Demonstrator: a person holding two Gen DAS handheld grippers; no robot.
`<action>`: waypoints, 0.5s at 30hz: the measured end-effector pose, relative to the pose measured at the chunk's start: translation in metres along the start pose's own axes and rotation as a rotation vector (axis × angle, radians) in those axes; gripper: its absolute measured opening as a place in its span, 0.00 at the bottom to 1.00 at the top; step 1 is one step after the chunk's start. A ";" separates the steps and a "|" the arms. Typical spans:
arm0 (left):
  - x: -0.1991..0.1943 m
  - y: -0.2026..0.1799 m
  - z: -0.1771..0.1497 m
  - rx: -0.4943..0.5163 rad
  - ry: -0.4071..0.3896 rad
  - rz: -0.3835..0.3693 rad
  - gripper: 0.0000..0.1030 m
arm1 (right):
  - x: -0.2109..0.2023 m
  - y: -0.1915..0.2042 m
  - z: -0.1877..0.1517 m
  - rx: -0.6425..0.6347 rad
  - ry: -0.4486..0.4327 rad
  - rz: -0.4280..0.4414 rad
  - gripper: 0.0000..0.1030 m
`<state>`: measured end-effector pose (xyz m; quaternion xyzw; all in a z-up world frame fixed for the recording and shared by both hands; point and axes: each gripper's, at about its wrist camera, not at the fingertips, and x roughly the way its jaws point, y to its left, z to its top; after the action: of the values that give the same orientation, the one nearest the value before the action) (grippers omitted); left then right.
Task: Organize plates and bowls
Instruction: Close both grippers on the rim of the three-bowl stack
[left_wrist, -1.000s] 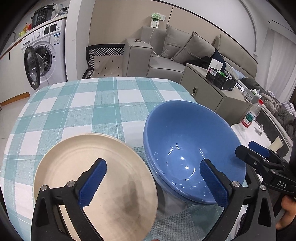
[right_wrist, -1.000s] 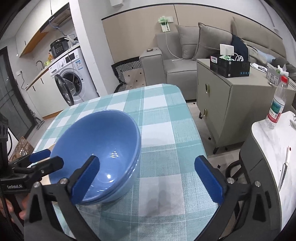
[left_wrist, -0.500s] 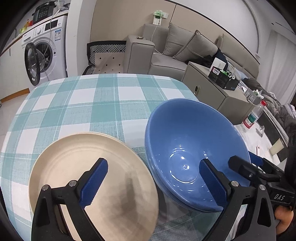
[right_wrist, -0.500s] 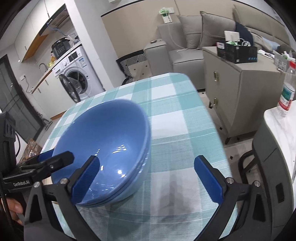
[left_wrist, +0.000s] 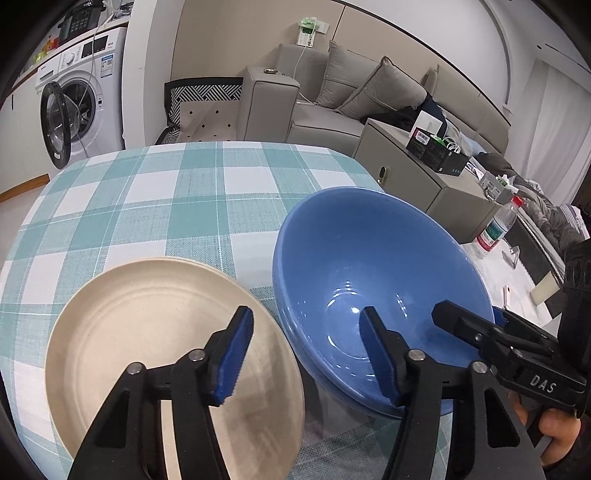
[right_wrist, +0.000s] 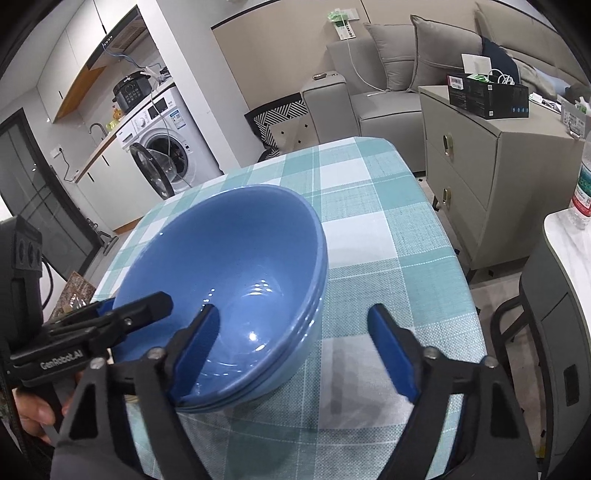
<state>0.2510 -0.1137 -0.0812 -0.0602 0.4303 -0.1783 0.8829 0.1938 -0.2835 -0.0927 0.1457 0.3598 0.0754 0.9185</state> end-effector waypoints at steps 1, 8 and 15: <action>-0.001 -0.001 0.000 0.001 -0.001 -0.003 0.55 | 0.000 0.000 0.000 0.001 0.001 0.002 0.67; -0.003 -0.006 0.000 0.012 0.003 -0.013 0.46 | -0.003 -0.001 0.001 0.021 -0.011 -0.001 0.57; -0.005 -0.012 -0.002 0.030 -0.004 0.016 0.43 | -0.007 0.006 0.001 -0.001 -0.021 0.010 0.43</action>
<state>0.2433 -0.1231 -0.0756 -0.0437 0.4260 -0.1777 0.8860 0.1890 -0.2801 -0.0858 0.1477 0.3495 0.0786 0.9219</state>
